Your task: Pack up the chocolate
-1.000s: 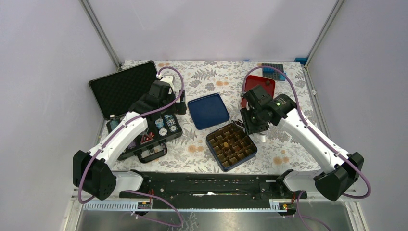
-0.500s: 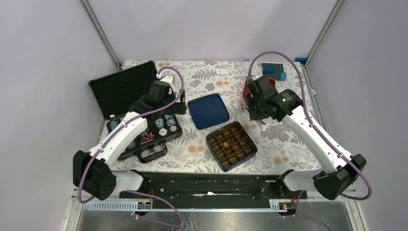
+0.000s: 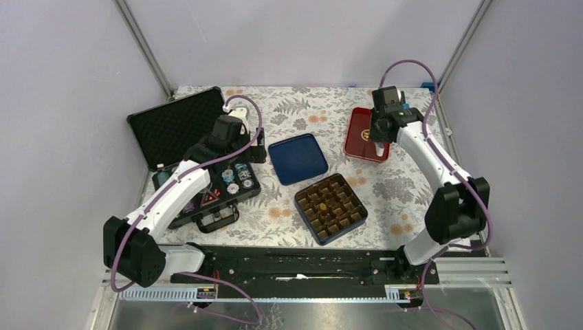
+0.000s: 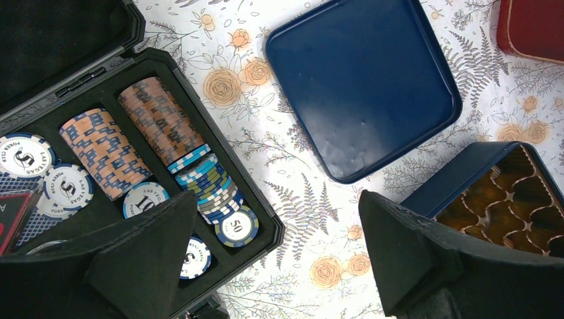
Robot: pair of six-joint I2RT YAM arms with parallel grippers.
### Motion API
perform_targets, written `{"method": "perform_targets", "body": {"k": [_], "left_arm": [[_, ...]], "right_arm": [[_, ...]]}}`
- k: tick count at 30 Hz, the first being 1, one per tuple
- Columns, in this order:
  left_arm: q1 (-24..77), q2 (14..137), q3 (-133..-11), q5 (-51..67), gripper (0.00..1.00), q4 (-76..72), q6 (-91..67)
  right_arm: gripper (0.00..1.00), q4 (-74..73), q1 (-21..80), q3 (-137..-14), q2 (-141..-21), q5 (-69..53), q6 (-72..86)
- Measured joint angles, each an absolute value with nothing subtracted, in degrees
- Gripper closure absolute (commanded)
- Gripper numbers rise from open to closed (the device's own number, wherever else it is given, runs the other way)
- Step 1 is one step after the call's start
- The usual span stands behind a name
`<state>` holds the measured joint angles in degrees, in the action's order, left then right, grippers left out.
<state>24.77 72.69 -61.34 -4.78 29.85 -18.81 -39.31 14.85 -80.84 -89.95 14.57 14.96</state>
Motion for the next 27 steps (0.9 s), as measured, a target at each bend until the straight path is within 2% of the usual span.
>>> {"method": "perform_targets", "body": {"k": [19, 27], "left_arm": [[24.8, 73.0, -61.3, -2.8, 0.01, 29.8, -18.3], [24.8, 73.2, -61.3, -2.9, 0.01, 29.8, -18.3]], "right_arm": [[0.59, -34.5, 8.5, -87.5, -104.3, 16.7, 13.1], [0.58, -33.9, 7.9, -89.9, -107.3, 17.0, 12.4]]}}
